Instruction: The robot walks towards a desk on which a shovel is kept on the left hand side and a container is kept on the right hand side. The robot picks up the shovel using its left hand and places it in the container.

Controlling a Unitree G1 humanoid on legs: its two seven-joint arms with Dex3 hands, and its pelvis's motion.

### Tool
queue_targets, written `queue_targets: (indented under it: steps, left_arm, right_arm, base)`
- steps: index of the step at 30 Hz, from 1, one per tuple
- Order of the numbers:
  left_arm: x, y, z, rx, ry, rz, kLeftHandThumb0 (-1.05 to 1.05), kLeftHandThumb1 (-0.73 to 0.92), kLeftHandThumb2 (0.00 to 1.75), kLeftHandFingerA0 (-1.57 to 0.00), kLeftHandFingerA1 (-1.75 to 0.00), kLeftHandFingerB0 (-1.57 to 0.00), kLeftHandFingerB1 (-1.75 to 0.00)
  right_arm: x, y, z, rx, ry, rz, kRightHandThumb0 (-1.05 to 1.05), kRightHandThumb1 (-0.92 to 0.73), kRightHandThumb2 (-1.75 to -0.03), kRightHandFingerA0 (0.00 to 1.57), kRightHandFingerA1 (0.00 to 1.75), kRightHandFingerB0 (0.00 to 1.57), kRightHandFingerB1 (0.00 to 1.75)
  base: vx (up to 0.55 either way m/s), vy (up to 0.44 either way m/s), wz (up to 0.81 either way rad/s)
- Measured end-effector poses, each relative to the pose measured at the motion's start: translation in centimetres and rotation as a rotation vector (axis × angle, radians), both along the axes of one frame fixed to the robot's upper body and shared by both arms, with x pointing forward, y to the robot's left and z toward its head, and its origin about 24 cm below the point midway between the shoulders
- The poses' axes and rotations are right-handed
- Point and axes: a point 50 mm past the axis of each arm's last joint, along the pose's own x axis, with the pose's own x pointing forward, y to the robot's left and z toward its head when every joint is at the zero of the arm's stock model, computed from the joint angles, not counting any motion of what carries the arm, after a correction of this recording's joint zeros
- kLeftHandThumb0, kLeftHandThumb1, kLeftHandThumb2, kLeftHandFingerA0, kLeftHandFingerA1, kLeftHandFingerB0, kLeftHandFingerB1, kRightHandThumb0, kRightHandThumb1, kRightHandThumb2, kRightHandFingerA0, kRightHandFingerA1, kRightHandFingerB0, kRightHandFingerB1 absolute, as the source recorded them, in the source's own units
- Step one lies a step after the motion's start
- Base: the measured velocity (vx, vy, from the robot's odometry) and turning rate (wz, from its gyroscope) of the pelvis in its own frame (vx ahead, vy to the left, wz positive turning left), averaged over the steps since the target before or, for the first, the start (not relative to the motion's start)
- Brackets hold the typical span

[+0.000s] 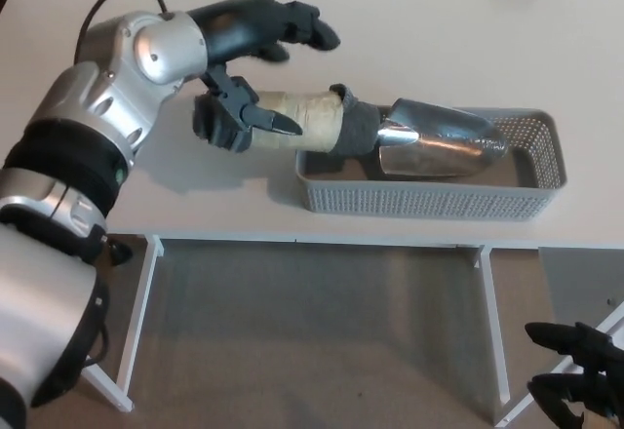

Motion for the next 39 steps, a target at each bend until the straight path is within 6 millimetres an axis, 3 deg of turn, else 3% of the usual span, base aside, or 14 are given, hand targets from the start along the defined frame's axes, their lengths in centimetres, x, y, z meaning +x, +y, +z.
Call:
queue_targets:
  steps: [1, 2, 3, 4, 15, 21, 24, 28, 31, 32, 33, 37, 38, 39]
  left_arm:
    - [0.0, -0.1, 0.1, 0.005, -0.008, -0.005, -0.87, 0.44, 0.80, 0.00, -0.01, -0.04, -0.20]
    - [0.0, -0.3, 0.2, 0.011, -0.018, -0.010, -0.92, 0.54, 0.65, 0.00, -0.07, 0.00, -0.24]
    - [0.0, -0.4, 0.3, 0.016, -0.025, -0.015, -0.92, 0.45, 0.76, 0.00, -0.05, -0.03, -0.21]
    - [-0.1, -0.5, 0.3, 0.021, -0.030, -0.018, -0.78, 0.42, 0.90, 0.00, -0.07, 0.00, -0.20]
    - [-0.1, -1.1, 1.2, 0.037, -0.094, -0.040, -0.82, 0.47, 0.93, 0.00, -0.10, 0.00, -0.13]
    - [-0.8, -1.0, 6.4, -0.096, -0.274, -0.082, -0.89, 0.57, 0.99, 0.00, -0.07, 0.00, -0.11]
    - [-1.5, -0.8, 8.6, -0.142, -0.355, -0.111, -0.82, 0.50, 0.93, -0.02, -0.13, -0.02, -0.14]
    - [-2.7, -0.1, 9.6, -0.198, -0.414, -0.132, -0.83, 0.50, 0.91, -0.06, -0.12, -0.06, -0.18]
    - [-3.6, 0.8, 9.2, -0.240, -0.428, -0.133, -0.79, 0.49, 0.89, -0.09, -0.20, -0.05, -0.28]
    - [-4.0, 1.3, 8.9, -0.258, -0.427, -0.129, -0.85, 0.48, 0.76, -0.11, -0.24, -0.09, -0.33]
    - [-4.4, 1.9, 8.3, -0.278, -0.422, -0.120, -0.38, 0.25, 0.90, -0.01, -0.50, 0.00, -0.48]
    - [-6.1, 4.3, 4.8, -0.348, -0.351, -0.068, -0.38, 0.31, 0.95, 0.00, -0.50, 0.00, -0.48]
    - [-6.8, 5.1, 3.2, -0.365, -0.311, -0.046, -0.81, 0.65, 0.60, -0.18, -0.31, -0.18, -0.28]
    - [-7.3, 5.6, 2.0, -0.377, -0.279, -0.029, -0.85, 0.63, 0.61, -0.19, -0.29, -0.23, -0.28]
  right_arm:
    - [0.1, 0.0, 0.0, -0.001, -0.002, 0.001, -0.40, -0.69, -0.60, 0.57, 0.52, 0.43, 0.44]
    - [0.2, 0.0, 0.1, -0.003, -0.004, 0.003, -0.40, -0.70, -0.60, 0.57, 0.52, 0.43, 0.44]
    - [0.2, 0.0, 0.1, -0.005, -0.005, 0.006, -0.41, -0.70, -0.60, 0.56, 0.52, 0.42, 0.44]
    - [0.2, 0.0, 0.1, -0.006, -0.005, 0.007, -0.40, -0.69, -0.60, 0.56, 0.52, 0.42, 0.44]
    - [0.3, -0.1, 0.2, -0.009, -0.005, 0.011, -0.40, -0.69, -0.60, 0.56, 0.51, 0.43, 0.44]
    - [-0.1, -0.2, 0.1, -0.009, 0.003, 0.005, -0.38, -0.68, -0.59, 0.56, 0.53, 0.43, 0.45]
    - [-0.1, -0.2, 0.1, -0.008, 0.006, 0.005, -0.40, -0.69, -0.60, 0.55, 0.51, 0.41, 0.44]
    - [-0.2, -0.2, 0.0, -0.008, 0.009, 0.004, -0.43, -0.70, -0.60, 0.54, 0.51, 0.42, 0.44]
    - [-0.3, -0.2, -0.1, -0.008, 0.016, 0.002, -0.44, -0.70, -0.60, 0.53, 0.51, 0.41, 0.43]
    - [-0.4, -0.2, -0.2, -0.008, 0.018, 0.002, -0.44, -0.70, -0.60, 0.54, 0.50, 0.41, 0.42]
    - [-0.4, -0.2, -0.2, -0.008, 0.021, 0.001, -0.42, -0.71, -0.61, 0.53, 0.50, 0.40, 0.43]
    - [-0.7, -0.3, -0.5, -0.008, 0.034, -0.003, -0.41, -0.70, -0.60, 0.57, 0.53, 0.41, 0.44]
    - [-0.9, -0.3, -0.6, -0.007, 0.039, -0.004, -0.42, -0.70, -0.60, 0.56, 0.52, 0.42, 0.43]
    - [-1.0, -0.3, -0.7, -0.007, 0.044, -0.006, -0.41, -0.70, -0.60, 0.57, 0.52, 0.41, 0.43]
  base:
    - [0.00, 0.000, 0.00]
    - [0.00, 0.000, 0.00]
    - [0.00, 0.000, 0.00]
    - [0.00, 0.000, 0.00]
    - [0.00, 0.000, 0.00]
    - [0.00, 0.000, 0.00]
    - [0.00, 0.000, 0.00]
    - [0.00, 0.000, 0.00]
    - [0.00, 0.000, 0.00]
    - [0.00, 0.000, 0.00]
    - [0.00, 0.000, 0.00]
    - [0.00, 0.000, 0.00]
    - [0.00, 0.000, 0.00]
    - [0.00, 0.000, 0.00]
